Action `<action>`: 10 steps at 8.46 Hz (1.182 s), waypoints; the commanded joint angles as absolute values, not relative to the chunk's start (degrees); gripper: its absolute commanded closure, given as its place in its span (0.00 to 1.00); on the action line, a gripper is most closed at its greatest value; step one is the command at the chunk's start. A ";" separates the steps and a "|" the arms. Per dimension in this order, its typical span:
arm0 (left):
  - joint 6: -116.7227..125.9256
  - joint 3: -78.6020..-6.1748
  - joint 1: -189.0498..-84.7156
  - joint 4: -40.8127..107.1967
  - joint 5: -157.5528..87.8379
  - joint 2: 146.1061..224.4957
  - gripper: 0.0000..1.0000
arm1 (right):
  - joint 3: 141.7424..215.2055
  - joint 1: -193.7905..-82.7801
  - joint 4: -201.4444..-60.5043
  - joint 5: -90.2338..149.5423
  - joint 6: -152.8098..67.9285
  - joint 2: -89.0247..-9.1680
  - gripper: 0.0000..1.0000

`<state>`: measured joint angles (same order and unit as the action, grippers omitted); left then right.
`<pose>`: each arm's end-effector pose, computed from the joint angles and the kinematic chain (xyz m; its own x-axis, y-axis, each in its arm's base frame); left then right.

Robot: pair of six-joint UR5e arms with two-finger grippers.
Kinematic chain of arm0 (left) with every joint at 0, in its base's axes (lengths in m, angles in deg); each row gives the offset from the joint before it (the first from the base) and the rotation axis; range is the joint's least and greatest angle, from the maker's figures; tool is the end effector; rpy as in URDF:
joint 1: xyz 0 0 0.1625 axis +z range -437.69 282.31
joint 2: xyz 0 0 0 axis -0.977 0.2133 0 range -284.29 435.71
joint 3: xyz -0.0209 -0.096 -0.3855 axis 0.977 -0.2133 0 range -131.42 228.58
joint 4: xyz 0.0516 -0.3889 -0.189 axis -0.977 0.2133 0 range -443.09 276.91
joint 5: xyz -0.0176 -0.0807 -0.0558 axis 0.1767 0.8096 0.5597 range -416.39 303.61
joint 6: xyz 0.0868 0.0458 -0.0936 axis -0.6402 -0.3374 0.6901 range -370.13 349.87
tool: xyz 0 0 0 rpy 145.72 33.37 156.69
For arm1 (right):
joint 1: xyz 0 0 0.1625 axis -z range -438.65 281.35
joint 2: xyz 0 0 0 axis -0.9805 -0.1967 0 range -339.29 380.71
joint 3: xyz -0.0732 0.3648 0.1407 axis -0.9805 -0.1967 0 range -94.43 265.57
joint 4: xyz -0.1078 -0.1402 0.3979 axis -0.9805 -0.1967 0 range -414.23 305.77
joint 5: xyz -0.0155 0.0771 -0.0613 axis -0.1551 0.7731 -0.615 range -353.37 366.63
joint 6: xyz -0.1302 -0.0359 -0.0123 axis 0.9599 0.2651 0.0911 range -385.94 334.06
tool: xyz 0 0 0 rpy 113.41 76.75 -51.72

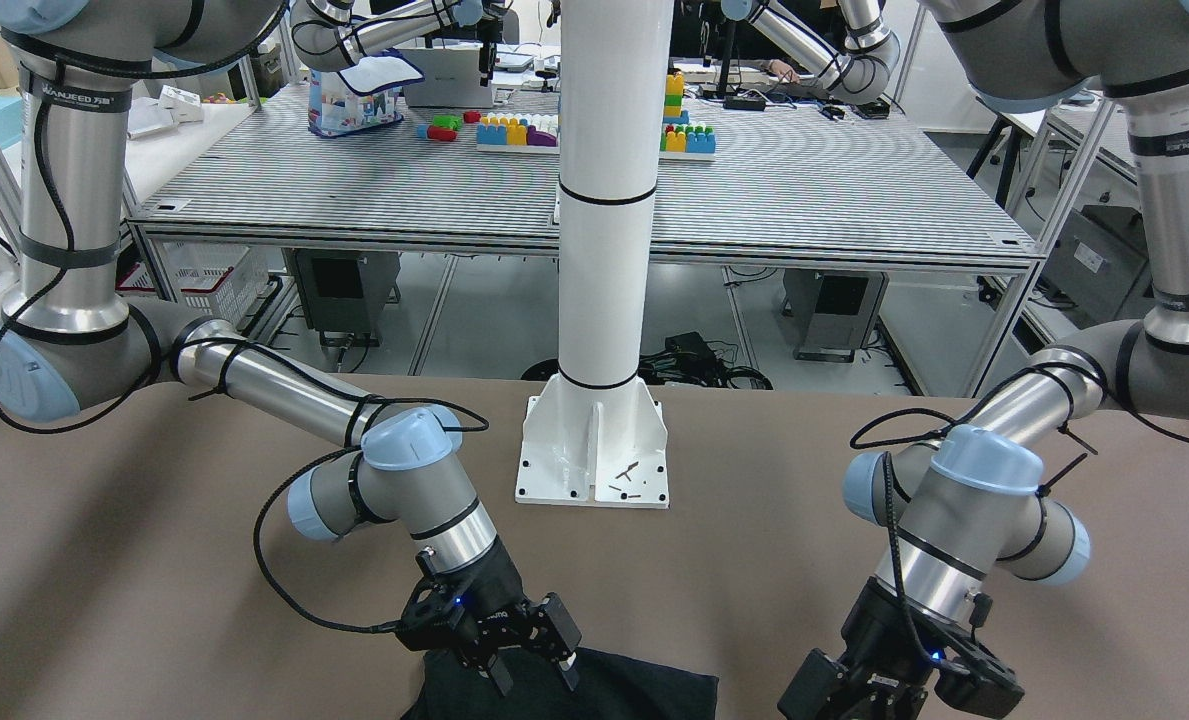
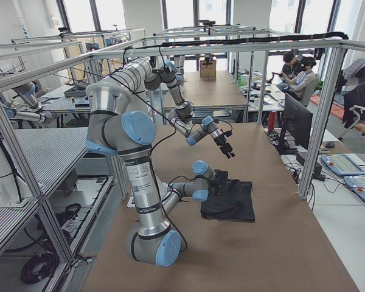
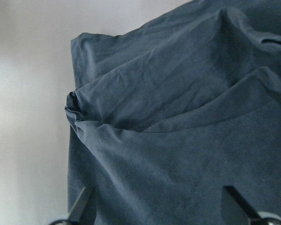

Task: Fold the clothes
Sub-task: 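Raise the left gripper away while the right gripper releases and lifts off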

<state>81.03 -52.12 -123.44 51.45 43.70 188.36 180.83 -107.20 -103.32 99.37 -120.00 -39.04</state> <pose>0.3756 -0.5428 0.2323 0.1345 -0.1667 -0.9768 0.5886 0.8065 -0.0565 -0.5481 -0.4425 0.2003 0.1748 0.1755 0.9688 -0.4502 0.8893 -0.0799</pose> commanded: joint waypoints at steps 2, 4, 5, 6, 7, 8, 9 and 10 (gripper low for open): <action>78.74 -53.89 -127.08 52.09 47.67 183.21 0.00 | 173.39 -107.65 -105.72 99.36 -109.47 -34.23 0.06; 78.64 -54.69 -127.26 52.18 48.11 181.80 0.00 | 166.47 -110.02 -105.73 99.36 -106.11 -30.98 0.06; 78.55 -54.43 -127.17 52.09 48.02 181.79 0.00 | 163.99 -112.12 -105.56 99.70 -103.05 -30.88 0.06; 78.64 -54.25 -127.17 52.09 47.94 181.79 0.00 | 160.92 -115.19 -105.56 101.10 -99.97 -30.88 0.06; 78.64 -54.16 -127.08 52.09 47.85 181.79 0.00 | 157.84 -118.70 -105.56 102.94 -96.20 -30.88 0.06; 78.64 -53.82 -127.08 52.18 47.85 181.79 0.00 | 155.99 -122.65 -105.56 105.92 -92.77 -30.88 0.06; 78.64 -53.90 -127.08 52.18 47.85 181.70 0.00 | 155.10 -125.64 -105.73 108.38 -90.30 -30.88 0.06; 78.64 -53.90 -127.08 52.18 47.93 181.70 0.00 | 155.09 -127.85 -105.82 110.85 -89.58 -30.88 0.06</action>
<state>78.64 -53.95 -127.10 52.15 47.87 181.76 156.55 -122.57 -105.64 106.13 -93.05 -30.91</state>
